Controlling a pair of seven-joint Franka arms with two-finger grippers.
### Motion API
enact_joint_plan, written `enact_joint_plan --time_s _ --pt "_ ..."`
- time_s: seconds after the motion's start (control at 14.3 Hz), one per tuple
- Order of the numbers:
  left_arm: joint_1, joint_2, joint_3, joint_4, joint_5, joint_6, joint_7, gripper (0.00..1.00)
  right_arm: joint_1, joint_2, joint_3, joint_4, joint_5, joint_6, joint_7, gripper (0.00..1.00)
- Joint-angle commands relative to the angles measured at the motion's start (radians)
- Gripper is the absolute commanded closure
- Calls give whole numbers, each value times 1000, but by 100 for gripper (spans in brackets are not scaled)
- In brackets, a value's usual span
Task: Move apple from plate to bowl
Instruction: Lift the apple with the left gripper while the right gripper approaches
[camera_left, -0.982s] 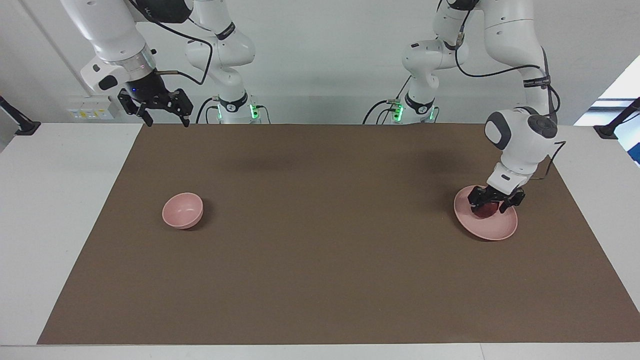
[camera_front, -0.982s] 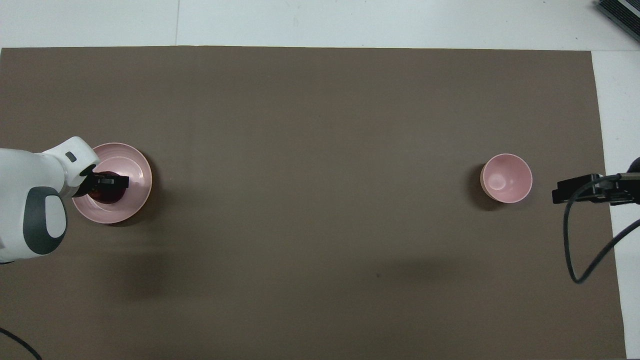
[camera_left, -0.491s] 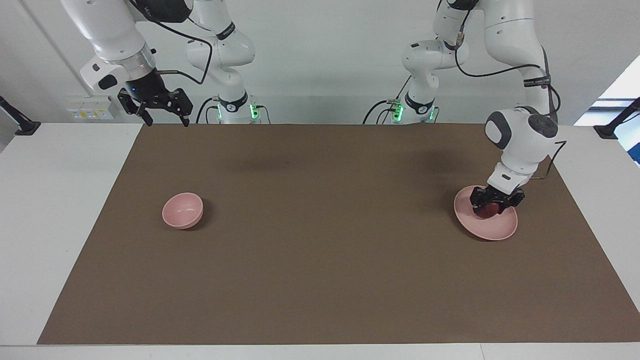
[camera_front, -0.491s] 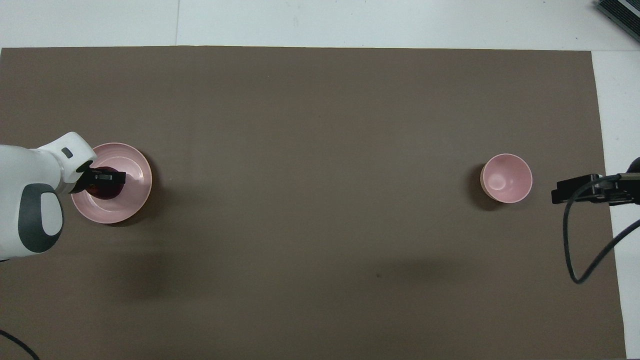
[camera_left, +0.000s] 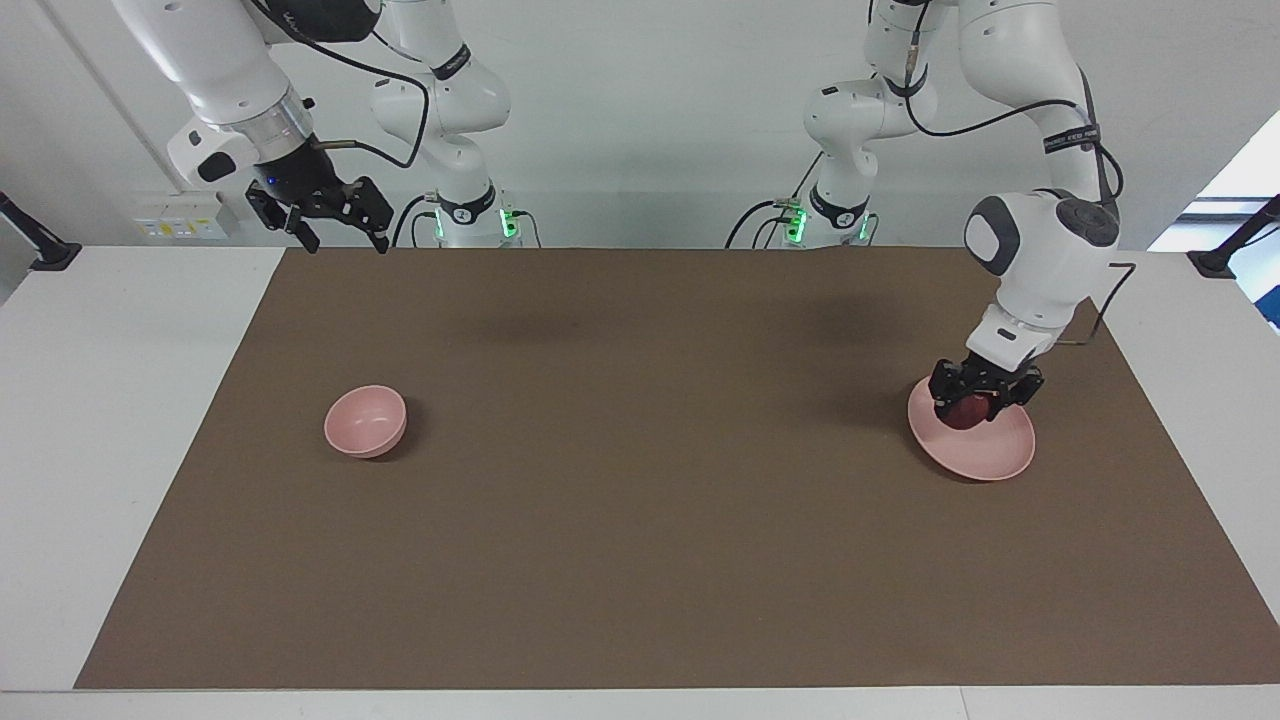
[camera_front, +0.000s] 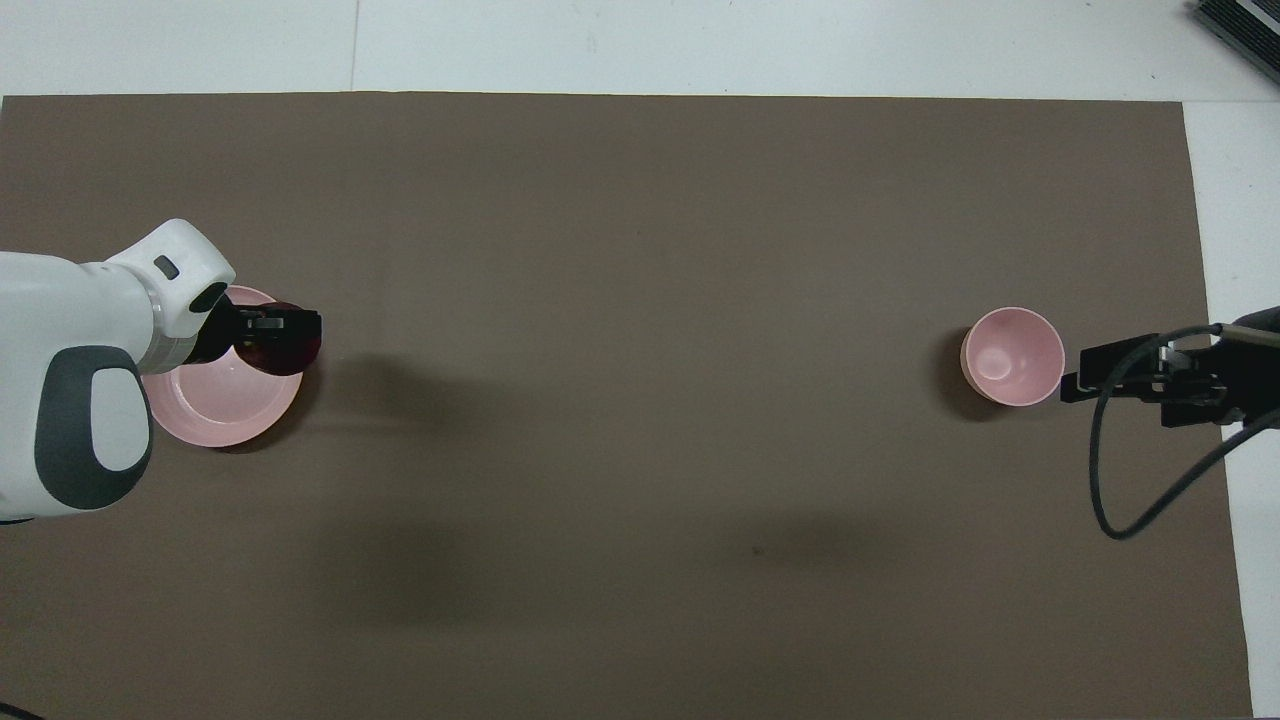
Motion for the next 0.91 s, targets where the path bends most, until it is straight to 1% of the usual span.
enact_joint_plan --time_s 0.0,0.21,0.35,0.49,0.63,0.84 --pt "1 -24 -52 49 -141 -74 -19 100 -12 7 3 -31 109 -3 140 0" --pt "1 -39 -125 63 -342 -77 -45 100 -22 39 3 -29 239 -21 261 0" --pt "-1 -53 -169 64 -455 -72 -57 100 -36 66 3 -28 344 -26 339 0" --pt "-1 -62 -235 63 -549 -54 -70 100 -38 89 3 -20 442 -21 417 0" --pt "-1 -67 -301 61 -662 22 -90 100 -44 134 -3 -5 569 -20 493 0" --pt "-1 -64 -413 55 -791 241 -110 100 -44 215 -1 33 697 -27 586 0"
